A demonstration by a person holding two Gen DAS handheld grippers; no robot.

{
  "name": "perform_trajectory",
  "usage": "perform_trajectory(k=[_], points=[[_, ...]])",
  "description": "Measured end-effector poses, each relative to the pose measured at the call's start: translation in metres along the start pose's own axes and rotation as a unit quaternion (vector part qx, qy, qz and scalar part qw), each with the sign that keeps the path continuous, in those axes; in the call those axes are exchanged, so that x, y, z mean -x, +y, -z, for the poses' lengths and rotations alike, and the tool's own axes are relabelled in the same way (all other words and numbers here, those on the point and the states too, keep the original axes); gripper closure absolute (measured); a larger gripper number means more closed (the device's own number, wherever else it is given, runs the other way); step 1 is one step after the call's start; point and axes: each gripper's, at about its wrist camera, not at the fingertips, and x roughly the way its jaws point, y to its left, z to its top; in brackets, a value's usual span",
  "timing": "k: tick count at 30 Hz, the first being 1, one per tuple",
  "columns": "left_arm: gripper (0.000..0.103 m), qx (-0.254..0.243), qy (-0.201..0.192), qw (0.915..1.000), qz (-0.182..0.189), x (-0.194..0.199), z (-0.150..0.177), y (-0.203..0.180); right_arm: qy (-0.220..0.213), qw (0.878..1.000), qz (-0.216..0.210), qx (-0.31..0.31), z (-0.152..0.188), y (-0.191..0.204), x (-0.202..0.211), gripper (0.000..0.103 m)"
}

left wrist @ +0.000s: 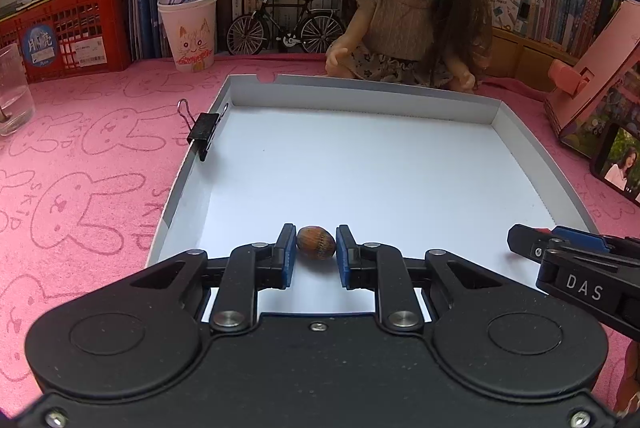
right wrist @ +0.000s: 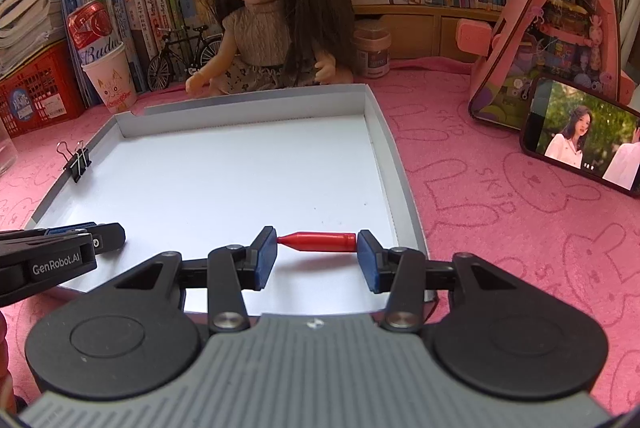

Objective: Organize rigid objects
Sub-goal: 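Carry the nut and crayon over the white tray while both grippers open to drop them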

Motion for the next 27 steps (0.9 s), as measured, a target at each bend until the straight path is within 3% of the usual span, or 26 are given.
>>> perform_trajectory(k=[6,7,10,15,19,27], points=[[0.082,-0.008,-0.003,1.0000,0.001,0.001,0.002,-0.004,0.001,1.000,0.001,0.006,0.001,0.002,-0.002,0.052],[0.080,-0.007,-0.003,1.0000,0.001,0.002,0.002,-0.004,-0.001,1.000,-0.001,0.005,0.001,0.002,-0.001,0.047],[0.057,-0.005,-0.008,0.9999,0.005,0.008,0.001,-0.003,-0.008,1.000,-0.004,0.002,0.001,0.001,0.004,0.040],[0.044,-0.016,-0.026,0.9995,0.003,0.023,0.001,-0.003,-0.021,1.000,-0.009,0.006,0.003,0.001,0.016,0.034],[0.028,-0.025,-0.038,0.9989,0.010,0.039,0.006,-0.001,-0.037,0.999,-0.009,0.017,0.007,0.000,0.029,0.025],[0.019,-0.021,-0.068,0.9967,0.038,0.074,0.019,0.007,-0.061,0.998,-0.023,0.021,0.017,-0.004,0.059,0.016]])
